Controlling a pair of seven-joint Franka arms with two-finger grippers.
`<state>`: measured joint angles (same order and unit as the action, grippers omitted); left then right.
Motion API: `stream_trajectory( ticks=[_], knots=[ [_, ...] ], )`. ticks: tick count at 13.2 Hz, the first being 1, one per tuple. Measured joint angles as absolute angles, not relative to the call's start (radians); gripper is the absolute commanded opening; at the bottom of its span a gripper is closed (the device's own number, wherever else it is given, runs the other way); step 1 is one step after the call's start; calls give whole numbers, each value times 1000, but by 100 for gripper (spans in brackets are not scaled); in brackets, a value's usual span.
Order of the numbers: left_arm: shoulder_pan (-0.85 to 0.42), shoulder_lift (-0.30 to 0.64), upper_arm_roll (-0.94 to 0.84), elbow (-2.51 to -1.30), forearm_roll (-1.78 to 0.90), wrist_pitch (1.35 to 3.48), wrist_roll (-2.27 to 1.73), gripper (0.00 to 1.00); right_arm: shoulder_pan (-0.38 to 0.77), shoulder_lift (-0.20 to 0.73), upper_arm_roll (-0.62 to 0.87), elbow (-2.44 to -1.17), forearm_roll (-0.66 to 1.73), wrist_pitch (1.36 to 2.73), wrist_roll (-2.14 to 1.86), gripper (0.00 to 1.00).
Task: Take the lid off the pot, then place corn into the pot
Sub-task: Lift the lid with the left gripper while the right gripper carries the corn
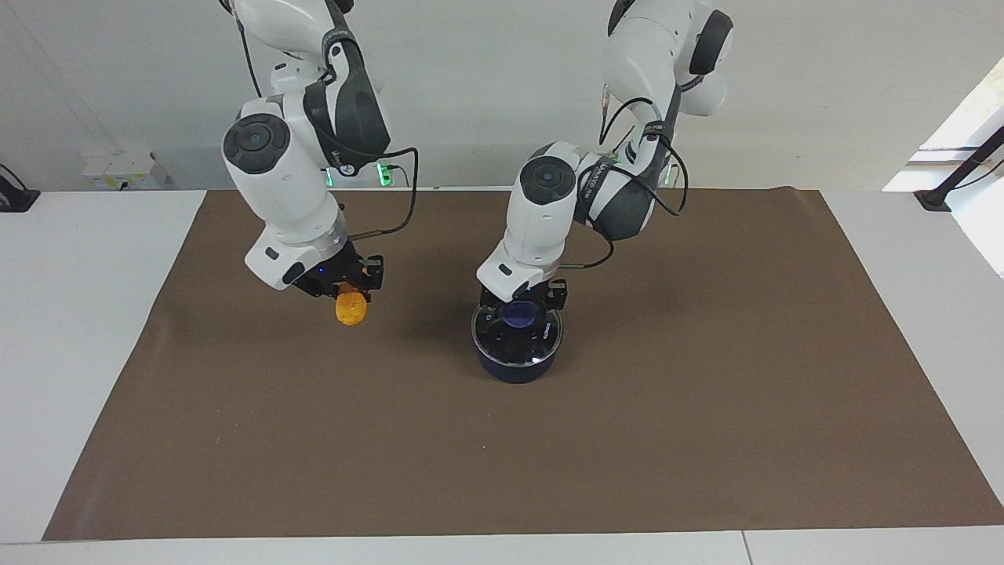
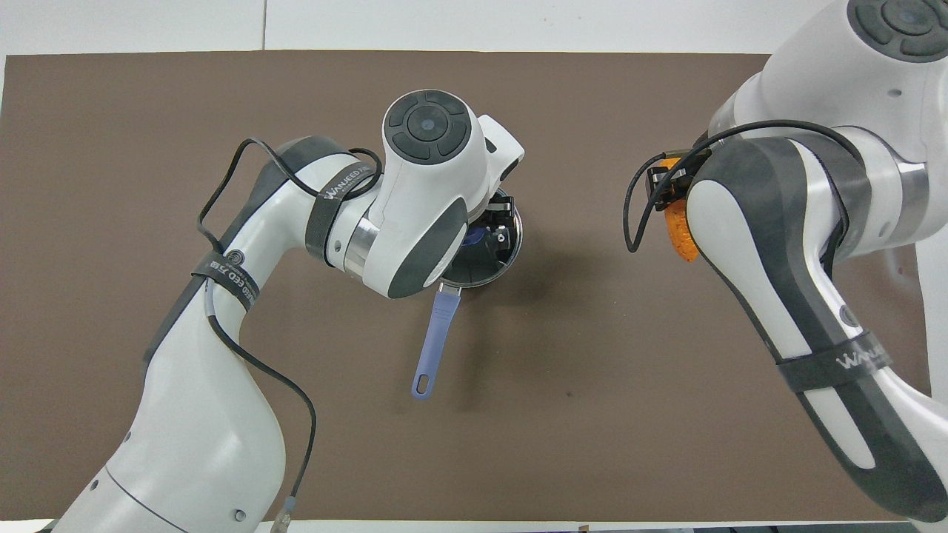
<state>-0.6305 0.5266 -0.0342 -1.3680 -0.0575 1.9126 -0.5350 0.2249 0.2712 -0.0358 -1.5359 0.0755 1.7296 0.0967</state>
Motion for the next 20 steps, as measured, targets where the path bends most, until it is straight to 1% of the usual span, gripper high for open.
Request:
stream_trajectory(
  ticks=[3,4,6,8,11,14,16,17,20],
  knots=[
    [-632,526,-34,-1383,-58,1916,-536,90,225,273,-36,-1536,76,1730,97,0],
    [-632,526,-34,-1385,-58,1918,-536,86,225,273,-36,-1537,76,1730,97,0],
    [-632,525,-34,-1385,-58,1919,-537,65,225,273,-36,-1539,76,1730,97,0],
    [-632,524,-34,-1385,-59,1919,-537,61,225,273,-36,-1539,76,1730,97,0],
    [-633,521,-34,-1388,-61,1921,-537,50,225,273,-36,-1539,76,1730,97,0],
    [-633,521,-34,-1388,-61,1921,-537,38,225,273,-36,-1539,76,1730,97,0],
    [-632,518,-33,-1388,-69,1924,-539,33,225,273,-36,-1539,76,1731,97,0],
    [-632,510,-30,-1388,-83,1925,-540,30,225,273,-36,-1539,76,1732,97,0],
    [-618,453,-24,-1388,-106,1915,-540,25,228,273,-35,-1539,77,1766,97,0]
  ],
)
